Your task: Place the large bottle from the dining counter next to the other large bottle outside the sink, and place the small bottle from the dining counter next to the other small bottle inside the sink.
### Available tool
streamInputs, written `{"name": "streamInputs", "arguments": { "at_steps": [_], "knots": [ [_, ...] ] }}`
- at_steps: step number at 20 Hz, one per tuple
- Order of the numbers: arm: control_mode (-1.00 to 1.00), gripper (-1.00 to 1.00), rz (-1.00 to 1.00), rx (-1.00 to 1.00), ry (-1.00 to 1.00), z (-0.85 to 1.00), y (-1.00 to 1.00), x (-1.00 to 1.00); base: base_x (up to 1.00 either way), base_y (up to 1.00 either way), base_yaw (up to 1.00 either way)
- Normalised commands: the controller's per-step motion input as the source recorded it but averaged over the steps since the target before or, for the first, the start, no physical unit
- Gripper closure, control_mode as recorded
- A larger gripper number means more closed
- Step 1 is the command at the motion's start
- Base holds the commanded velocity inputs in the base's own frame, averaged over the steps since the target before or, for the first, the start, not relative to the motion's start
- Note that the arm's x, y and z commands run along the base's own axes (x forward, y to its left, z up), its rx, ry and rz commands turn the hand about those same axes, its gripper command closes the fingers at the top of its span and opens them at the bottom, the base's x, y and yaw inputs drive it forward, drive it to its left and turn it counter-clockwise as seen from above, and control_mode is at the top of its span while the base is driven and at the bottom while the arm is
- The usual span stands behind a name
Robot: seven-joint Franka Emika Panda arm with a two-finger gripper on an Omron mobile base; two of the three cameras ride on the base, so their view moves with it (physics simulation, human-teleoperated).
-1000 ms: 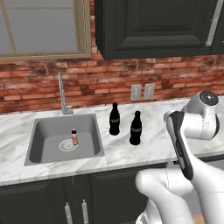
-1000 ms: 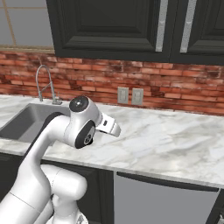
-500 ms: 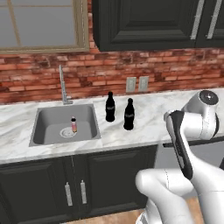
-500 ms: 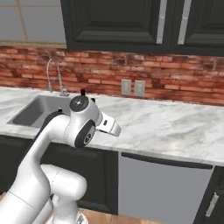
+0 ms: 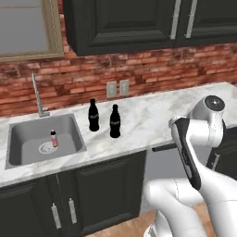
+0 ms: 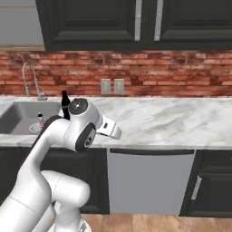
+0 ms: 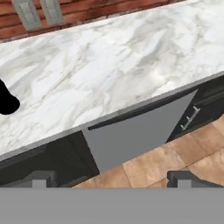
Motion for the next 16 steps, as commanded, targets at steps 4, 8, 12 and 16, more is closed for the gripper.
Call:
{"name": "streamInputs", "arguments": {
  "at_steps": [4, 8, 12, 16],
  "knots": [
    [1.0, -1.0, 0.0, 0.0, 0.0, 0.0, 0.0, 0.0, -0.08, 0.0, -0.57],
    [1.0, -1.0, 0.0, 0.0, 0.0, 0.0, 0.0, 0.0, -0.01, 0.0, -0.56],
    [1.0, -1.0, 0.0, 0.0, 0.0, 0.0, 0.0, 0.0, 0.0, 0.0, -0.54],
    [1.0, -1.0, 0.0, 0.0, 0.0, 0.0, 0.0, 0.0, 0.15, -0.11, -0.4]
  ]
}}
